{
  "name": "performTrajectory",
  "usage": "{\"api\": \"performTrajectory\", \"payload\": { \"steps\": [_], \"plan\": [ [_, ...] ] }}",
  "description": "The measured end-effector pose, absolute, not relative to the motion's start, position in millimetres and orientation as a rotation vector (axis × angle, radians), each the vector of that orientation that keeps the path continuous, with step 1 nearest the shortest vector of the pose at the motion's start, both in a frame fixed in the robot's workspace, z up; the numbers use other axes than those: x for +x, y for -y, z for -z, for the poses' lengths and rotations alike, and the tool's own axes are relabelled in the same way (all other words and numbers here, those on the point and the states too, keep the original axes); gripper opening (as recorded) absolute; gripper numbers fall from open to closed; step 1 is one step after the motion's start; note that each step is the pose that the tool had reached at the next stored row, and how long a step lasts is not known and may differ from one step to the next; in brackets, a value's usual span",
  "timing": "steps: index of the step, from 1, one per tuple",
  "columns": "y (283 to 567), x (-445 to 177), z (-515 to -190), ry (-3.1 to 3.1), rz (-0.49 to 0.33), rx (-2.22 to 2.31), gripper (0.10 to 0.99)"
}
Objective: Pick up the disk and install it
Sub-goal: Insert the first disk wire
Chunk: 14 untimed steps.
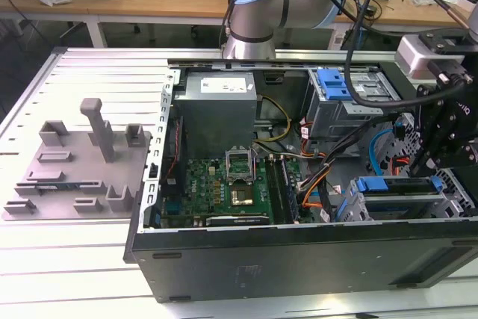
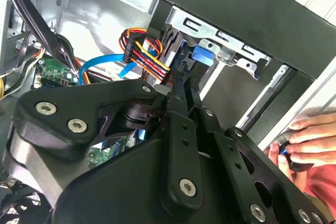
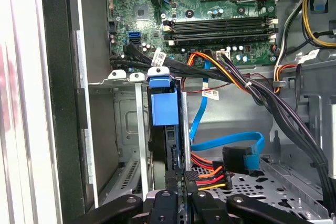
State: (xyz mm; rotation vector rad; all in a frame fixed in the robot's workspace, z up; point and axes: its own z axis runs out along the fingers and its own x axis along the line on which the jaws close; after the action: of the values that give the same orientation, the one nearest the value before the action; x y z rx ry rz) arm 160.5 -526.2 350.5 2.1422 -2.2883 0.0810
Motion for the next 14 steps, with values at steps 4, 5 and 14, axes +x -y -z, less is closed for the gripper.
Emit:
{"api": "performTrajectory", "payload": {
  "steps": [4,5,14],
  "plan": [
    [526.2,160.5,-349.8,2.288,-0.081,2.142,0.169],
    [526.2,160.5,-349.6,2.288,-0.081,2.142,0.169],
    [526.2,160.3,-347.9,2.288,-0.081,2.142,0.169]
  ]
}}
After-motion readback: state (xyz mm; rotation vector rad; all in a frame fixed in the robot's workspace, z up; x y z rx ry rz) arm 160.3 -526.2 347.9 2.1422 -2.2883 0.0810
